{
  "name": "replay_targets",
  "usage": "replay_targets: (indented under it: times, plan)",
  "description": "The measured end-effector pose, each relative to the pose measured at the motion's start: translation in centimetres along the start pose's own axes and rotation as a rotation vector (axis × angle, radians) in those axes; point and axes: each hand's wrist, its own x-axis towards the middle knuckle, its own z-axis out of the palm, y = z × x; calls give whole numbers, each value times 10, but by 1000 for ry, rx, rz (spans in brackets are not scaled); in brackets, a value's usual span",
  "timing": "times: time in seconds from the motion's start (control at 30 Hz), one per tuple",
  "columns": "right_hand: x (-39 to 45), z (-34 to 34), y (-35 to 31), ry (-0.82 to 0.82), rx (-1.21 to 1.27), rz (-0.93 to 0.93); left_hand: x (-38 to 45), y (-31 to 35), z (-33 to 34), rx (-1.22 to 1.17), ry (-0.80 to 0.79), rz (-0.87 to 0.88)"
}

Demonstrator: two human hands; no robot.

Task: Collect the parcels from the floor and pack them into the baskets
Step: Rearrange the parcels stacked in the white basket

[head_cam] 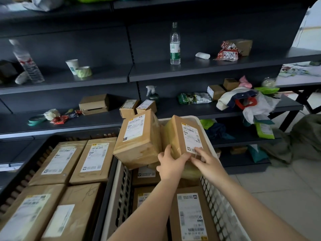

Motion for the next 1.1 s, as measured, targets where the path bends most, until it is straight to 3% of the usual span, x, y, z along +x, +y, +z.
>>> replay_targets:
  times: [0.2,0.37,0.47,0.6,0.73,0.9,1.1]
  plan:
    - [-17,-26,-3,134,169,107,-35,8,-25,-185,-92,-39]
    - [-58,-28,-2,63,456,193,-86,-10,-64,-202,-284,-86]
    - [-86,-12,3,42,422,217,-110,-29,-79,-195,-369,-153]
    - [-110,9,2,-108,281,191,-124,-55,-98,-257,-455,-385]
    - [-113,45,-12,-233,52,33,-121,-79,-110,-278,-315,-489]
    - [-95,89,-33,-401,-77,30,-99,-84,-120,150,-98,-355]
    - [-84,107,-35,-435,-218,35,-105,-87,-108,1011,-233,-196]
